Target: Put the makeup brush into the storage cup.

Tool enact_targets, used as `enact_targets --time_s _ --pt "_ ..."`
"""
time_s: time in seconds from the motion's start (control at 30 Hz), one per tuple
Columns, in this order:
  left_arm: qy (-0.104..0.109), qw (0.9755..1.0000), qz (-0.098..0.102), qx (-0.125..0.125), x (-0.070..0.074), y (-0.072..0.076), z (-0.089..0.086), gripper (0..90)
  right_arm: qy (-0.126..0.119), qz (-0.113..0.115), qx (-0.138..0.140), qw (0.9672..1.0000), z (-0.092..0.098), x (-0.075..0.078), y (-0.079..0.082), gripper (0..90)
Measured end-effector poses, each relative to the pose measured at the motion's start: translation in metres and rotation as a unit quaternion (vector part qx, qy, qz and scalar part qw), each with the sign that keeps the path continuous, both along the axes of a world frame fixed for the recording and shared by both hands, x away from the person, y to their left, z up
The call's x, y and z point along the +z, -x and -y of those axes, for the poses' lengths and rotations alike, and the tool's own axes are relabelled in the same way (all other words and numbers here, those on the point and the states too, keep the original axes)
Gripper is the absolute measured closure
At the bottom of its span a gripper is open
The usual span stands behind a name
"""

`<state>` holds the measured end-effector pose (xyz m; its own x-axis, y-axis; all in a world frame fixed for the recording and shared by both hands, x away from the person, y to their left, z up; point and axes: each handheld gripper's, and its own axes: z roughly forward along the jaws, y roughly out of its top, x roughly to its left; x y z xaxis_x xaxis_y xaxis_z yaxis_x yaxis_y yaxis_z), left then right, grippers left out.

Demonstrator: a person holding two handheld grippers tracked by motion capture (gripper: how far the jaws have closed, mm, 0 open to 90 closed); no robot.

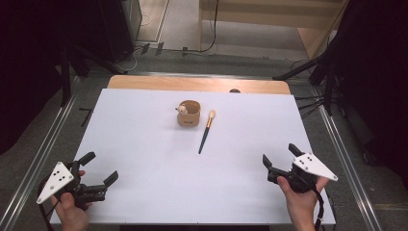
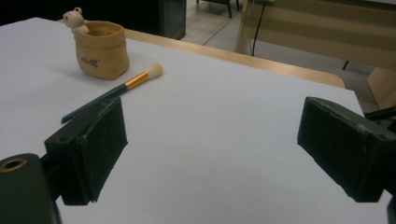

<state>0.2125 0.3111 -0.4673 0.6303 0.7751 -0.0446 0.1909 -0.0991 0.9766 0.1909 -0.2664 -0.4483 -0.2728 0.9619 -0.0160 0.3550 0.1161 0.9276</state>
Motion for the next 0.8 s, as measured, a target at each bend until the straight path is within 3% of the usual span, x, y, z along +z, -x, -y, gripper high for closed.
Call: enact_targets --time_s 0.53,0.8 --pt "0.001 1.0 -0.001 0.001 0.0 0.0 -0.001 0.0 0.003 -0.011 0.023 0.9997 -0.032 0.026 -0.055 11.6" --pt "-0.005 1.0 -0.002 -0.001 -0.001 0.001 0.002 0.0 -0.007 -0.039 0.035 0.9986 -0.049 0.028 -0.084 12.7"
